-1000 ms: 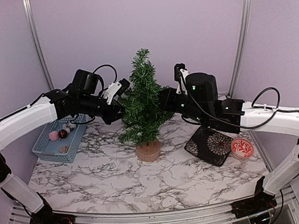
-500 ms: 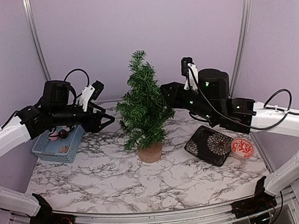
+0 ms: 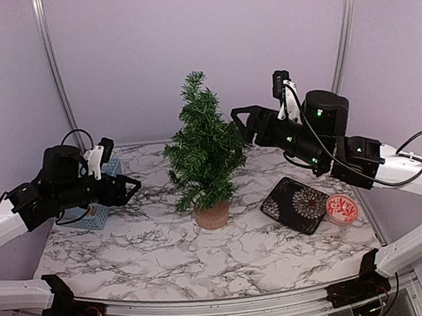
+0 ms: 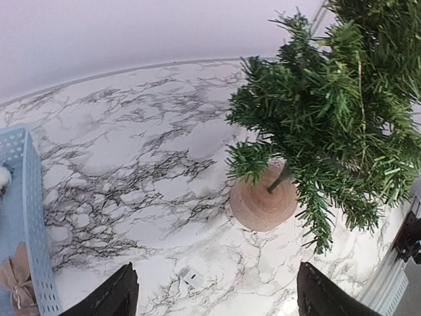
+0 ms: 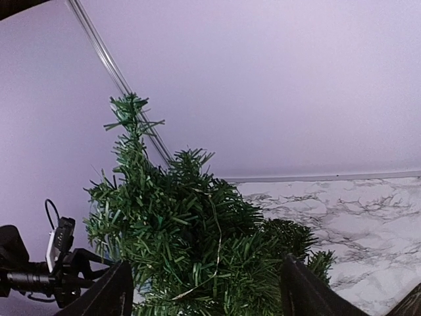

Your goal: Decorate the small christmas tree

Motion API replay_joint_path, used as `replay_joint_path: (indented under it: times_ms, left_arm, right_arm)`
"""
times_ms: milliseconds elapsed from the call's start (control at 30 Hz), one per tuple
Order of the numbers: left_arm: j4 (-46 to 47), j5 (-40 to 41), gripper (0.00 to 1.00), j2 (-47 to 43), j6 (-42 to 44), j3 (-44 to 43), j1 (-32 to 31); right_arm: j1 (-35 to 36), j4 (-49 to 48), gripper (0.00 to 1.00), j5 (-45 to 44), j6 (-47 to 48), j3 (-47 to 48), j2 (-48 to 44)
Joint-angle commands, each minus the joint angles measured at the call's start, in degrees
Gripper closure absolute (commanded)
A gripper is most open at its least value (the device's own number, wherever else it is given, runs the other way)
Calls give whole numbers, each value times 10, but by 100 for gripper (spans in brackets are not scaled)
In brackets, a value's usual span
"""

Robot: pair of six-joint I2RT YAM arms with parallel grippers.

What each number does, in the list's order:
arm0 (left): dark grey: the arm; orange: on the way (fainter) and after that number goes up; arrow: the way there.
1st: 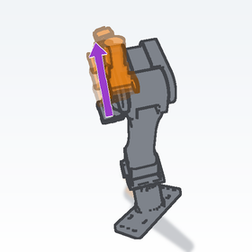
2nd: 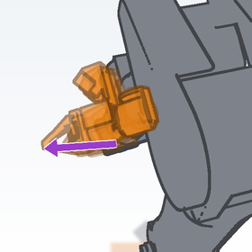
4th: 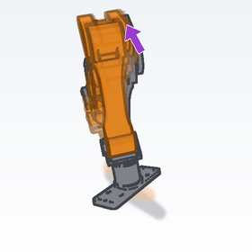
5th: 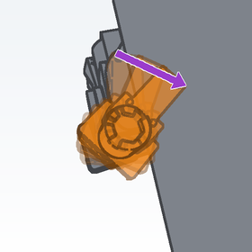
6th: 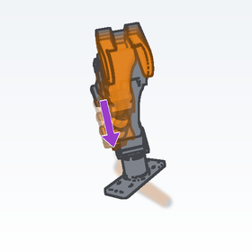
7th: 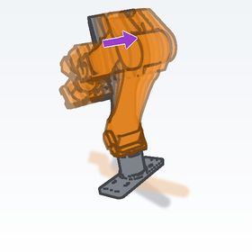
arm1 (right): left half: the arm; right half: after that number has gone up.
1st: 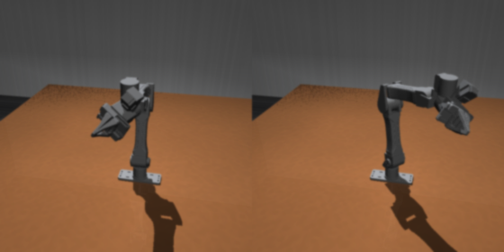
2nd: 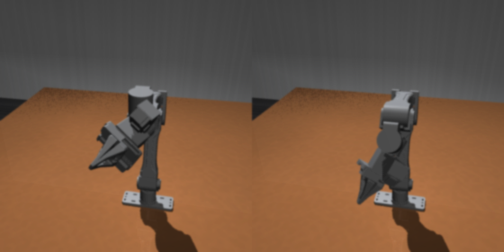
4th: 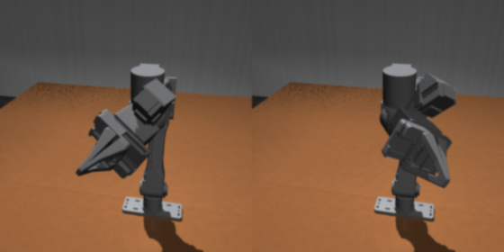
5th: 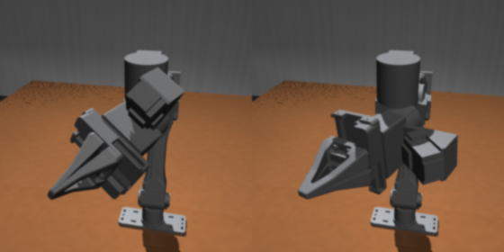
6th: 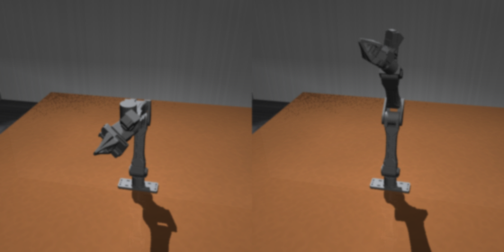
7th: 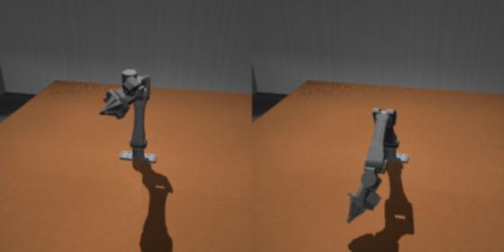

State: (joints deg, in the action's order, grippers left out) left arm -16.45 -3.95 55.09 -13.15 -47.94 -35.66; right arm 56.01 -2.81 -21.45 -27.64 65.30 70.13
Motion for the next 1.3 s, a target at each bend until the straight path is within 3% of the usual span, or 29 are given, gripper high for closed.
replay_joint_path:
  times_ms: [0, 133, 267, 467, 700, 833, 967, 1100, 1267]
  left_arm:
    - [-42, 75, 15, -39, -120, 25, 2]
    - [-121, 100, 19, -32, -191, 25, 2]
    - [-134, 64, 25, -36, -230, 52, 2]
    - [-75, 18, 30, -47, -102, 121, -4]
    - [-6, -50, 39, 81, -19, 114, -17]
    - [37, -114, 40, 90, 74, 121, -56]
    - [64, -118, 39, 64, 167, 144, -106]
    - [140, -120, 38, 42, 183, 171, -108]
    - [207, -110, 40, 88, 197, 175, -108]
  right_arm:
    - [-2, 11, 20, 22, 24, -8, -31]
    - [-2, 26, 14, 28, 44, -14, -50]
    - [-2, 72, 14, 42, 78, -16, -65]
    - [-2, 82, 15, 103, 94, -56, -112]
    - [-2, 97, 18, 155, 93, -73, -130]
    - [-1, 107, 21, 194, 88, -89, -136]
    - [0, 98, 23, 209, 83, -112, -148]
    - [1, 90, 25, 208, 82, -131, -157]
    - [2, 81, 28, 208, 83, -144, -158]
